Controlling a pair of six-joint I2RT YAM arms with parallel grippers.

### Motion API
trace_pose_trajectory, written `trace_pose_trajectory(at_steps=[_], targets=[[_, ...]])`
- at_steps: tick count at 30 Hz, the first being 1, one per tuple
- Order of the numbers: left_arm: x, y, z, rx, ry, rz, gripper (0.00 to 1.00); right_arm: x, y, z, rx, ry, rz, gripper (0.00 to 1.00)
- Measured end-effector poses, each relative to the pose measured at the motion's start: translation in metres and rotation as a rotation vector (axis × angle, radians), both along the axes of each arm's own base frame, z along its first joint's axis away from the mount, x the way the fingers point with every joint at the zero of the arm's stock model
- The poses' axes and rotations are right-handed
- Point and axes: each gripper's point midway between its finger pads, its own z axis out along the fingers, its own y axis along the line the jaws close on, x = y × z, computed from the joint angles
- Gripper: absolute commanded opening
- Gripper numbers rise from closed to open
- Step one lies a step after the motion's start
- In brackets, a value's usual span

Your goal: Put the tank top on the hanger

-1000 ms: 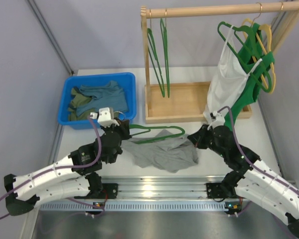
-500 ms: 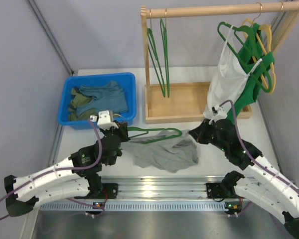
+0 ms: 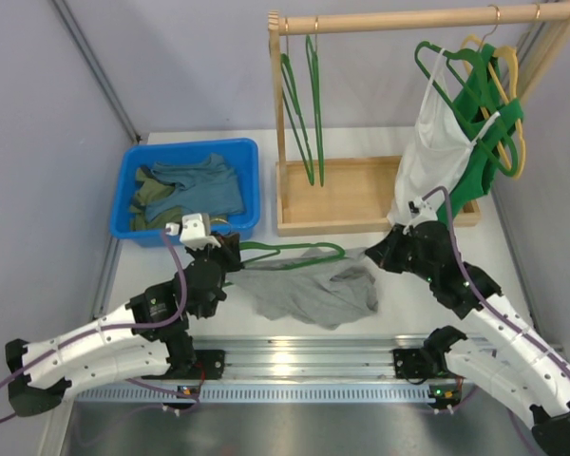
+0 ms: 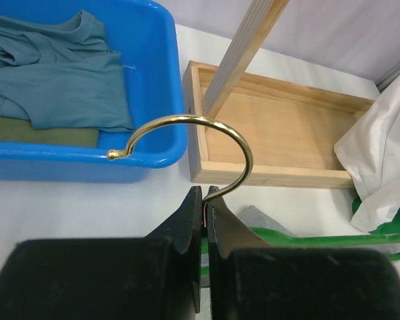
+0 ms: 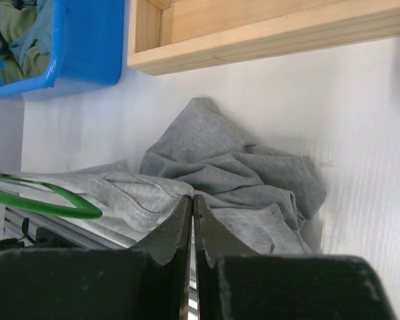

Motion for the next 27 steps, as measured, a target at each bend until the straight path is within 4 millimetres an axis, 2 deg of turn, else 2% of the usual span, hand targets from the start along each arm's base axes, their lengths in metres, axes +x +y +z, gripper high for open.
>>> trace_pose_trajectory(at_steps=[14, 22, 27], targets=[[0.002, 0.005, 0.002, 0.006, -0.012, 0.036, 0.00, 0.003, -0.003, 0.008, 0.052, 0.023, 0.020, 0.00], [0.006, 0.004, -0.008, 0.043, 0.007, 0.060, 0.00, -0.003, -0.001, 0.021, 0.086, -0.012, 0.045, 0.00], [0.006, 0.004, -0.008, 0.036, 0.007, 0.068, 0.00, -0.002, -0.001, 0.037, 0.106, -0.045, 0.049, 0.00]])
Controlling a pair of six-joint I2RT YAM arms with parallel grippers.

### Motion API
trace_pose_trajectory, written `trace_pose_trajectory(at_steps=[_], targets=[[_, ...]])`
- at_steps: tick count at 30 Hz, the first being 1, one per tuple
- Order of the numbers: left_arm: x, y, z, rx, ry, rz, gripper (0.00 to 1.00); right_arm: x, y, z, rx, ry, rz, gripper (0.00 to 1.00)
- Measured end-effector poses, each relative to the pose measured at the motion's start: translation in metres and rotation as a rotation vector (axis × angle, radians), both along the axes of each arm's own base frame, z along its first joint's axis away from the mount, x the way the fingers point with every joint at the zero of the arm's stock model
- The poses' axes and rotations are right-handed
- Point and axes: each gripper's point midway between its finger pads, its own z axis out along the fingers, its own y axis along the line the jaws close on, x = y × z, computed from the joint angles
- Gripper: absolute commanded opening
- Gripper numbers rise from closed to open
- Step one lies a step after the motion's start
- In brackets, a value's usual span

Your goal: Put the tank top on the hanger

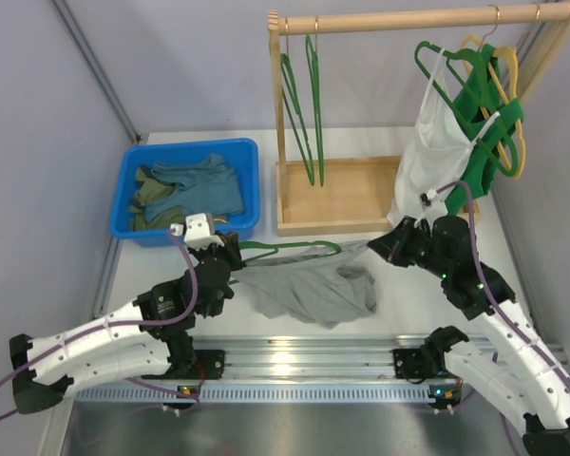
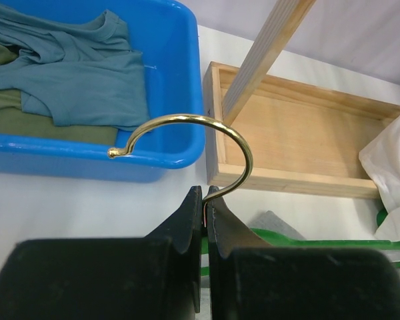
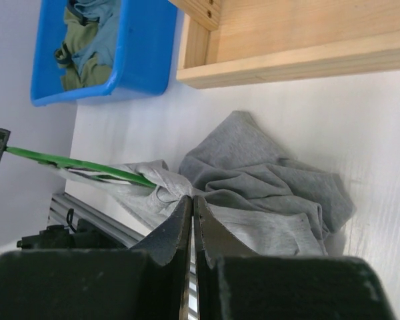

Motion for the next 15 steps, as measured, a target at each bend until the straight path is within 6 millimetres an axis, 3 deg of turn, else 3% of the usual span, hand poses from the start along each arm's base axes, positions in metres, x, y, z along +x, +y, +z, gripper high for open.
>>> trace_pose_trajectory(at_steps=[15], targets=[[0.001, -0.006, -0.007, 0.038, 0.016, -0.020, 0.00, 0.007, 0.013, 0.043, 0.061, -0.073, 0.054, 0.00]])
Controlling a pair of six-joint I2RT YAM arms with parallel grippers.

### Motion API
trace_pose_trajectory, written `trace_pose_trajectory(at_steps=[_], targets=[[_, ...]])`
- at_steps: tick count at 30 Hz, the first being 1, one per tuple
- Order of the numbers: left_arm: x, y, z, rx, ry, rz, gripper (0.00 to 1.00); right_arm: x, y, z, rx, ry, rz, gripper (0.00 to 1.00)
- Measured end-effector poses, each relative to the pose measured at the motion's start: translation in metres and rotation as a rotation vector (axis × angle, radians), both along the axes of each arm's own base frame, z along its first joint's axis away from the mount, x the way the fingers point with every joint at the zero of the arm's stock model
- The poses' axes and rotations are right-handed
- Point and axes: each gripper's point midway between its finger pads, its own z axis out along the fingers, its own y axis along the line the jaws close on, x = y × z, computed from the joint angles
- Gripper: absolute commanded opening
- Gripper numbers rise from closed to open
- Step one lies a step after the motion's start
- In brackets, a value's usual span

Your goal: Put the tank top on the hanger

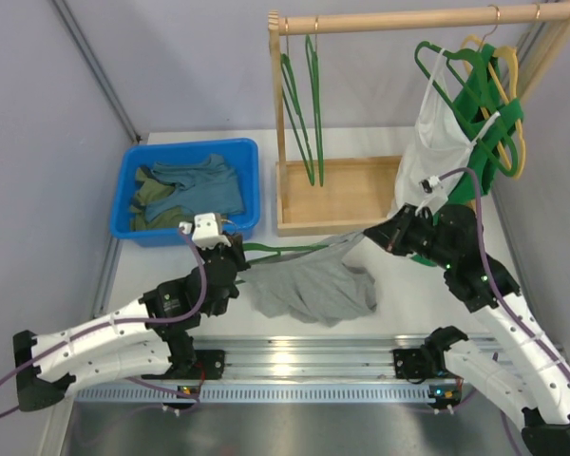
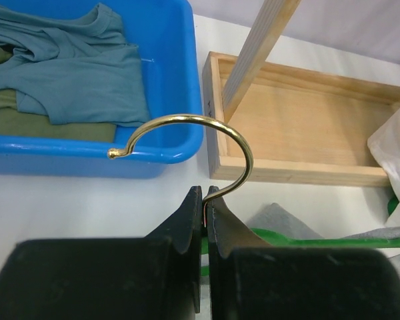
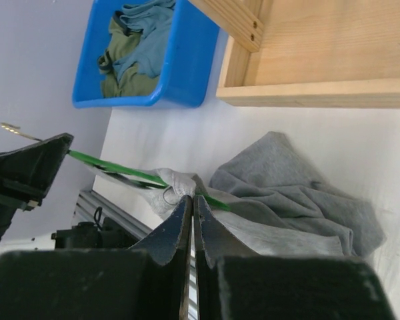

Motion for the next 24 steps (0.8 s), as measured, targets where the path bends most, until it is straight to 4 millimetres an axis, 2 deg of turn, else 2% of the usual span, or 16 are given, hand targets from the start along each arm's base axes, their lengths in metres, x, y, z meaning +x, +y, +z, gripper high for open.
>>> trace_pose_trajectory(at_steps=[6, 11, 19, 24], targets=[[0.002, -0.012, -0.008, 0.038, 0.017, -0.033, 0.00, -0.001, 0.013, 0.019, 0.057, -0.032, 0.067, 0.00], [0.004, -0.019, -0.010, 0.069, 0.022, -0.054, 0.00, -0.007, 0.023, 0.022, 0.076, -0.029, 0.115, 0.00], [0.006, -0.027, 0.029, 0.014, -0.031, -0.082, 0.00, -0.007, 0.026, 0.011, 0.042, -0.015, 0.133, 0.01], [0.006, -0.033, 0.038, 0.018, -0.041, -0.115, 0.00, -0.006, 0.031, 0.006, 0.026, 0.001, 0.153, 0.00]])
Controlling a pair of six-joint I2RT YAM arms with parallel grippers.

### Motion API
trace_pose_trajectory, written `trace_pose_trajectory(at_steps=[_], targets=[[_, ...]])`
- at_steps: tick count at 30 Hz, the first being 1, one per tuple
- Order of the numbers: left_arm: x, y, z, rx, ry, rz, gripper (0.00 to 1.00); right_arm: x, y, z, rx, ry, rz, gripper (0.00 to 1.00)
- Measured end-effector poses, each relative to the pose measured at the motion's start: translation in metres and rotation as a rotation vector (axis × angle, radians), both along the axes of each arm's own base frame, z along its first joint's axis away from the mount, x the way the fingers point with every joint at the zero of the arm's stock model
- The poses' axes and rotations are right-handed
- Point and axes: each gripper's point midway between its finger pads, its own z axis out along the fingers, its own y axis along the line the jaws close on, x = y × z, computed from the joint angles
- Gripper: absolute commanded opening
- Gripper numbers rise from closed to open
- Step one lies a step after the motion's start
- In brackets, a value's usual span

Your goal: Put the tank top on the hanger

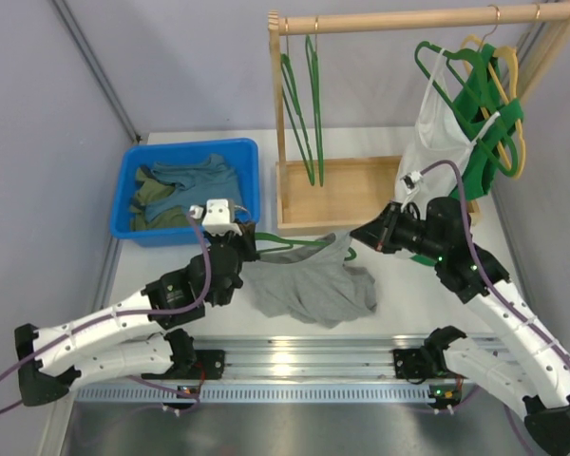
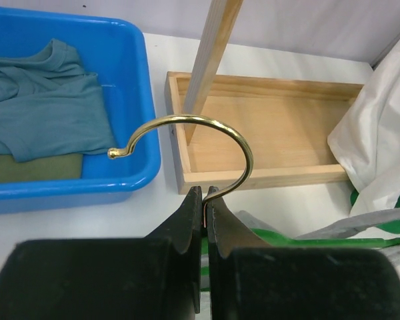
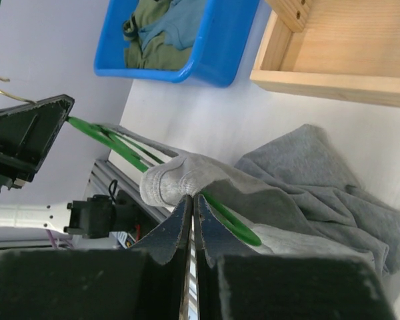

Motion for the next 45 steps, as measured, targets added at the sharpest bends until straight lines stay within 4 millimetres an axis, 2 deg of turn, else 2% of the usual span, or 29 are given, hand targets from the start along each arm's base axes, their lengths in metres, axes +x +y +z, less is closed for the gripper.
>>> trace_pose_trajectory(at_steps=[3, 10, 16, 22, 25, 36, 43, 45], targets=[[0.001, -0.008, 0.000, 0.017, 0.005, -0.021, 0.00, -0.001, 0.006, 0.000, -0.018, 0.011, 0.023, 0.00], [0.009, -0.028, -0.002, 0.044, 0.015, -0.043, 0.00, -0.012, 0.028, 0.021, -0.015, -0.035, 0.087, 0.00], [0.013, -0.037, -0.001, 0.058, 0.016, -0.047, 0.00, -0.011, 0.027, 0.032, -0.008, -0.054, 0.073, 0.00], [0.016, -0.044, 0.015, 0.045, -0.008, -0.051, 0.00, -0.016, 0.030, 0.054, 0.035, -0.082, 0.080, 0.00], [0.017, -0.048, 0.017, 0.039, -0.010, -0.063, 0.00, -0.017, 0.030, 0.067, 0.052, -0.107, 0.082, 0.00], [0.016, -0.057, 0.027, 0.013, -0.016, -0.100, 0.00, -0.015, 0.026, 0.065, 0.040, -0.109, 0.051, 0.00], [0.013, -0.065, 0.044, -0.025, -0.030, -0.140, 0.00, -0.018, 0.011, 0.055, -0.020, -0.128, 0.013, 0.09], [0.012, -0.068, 0.050, -0.037, -0.034, -0.159, 0.00, -0.019, 0.008, 0.052, -0.038, -0.129, 0.013, 0.15]])
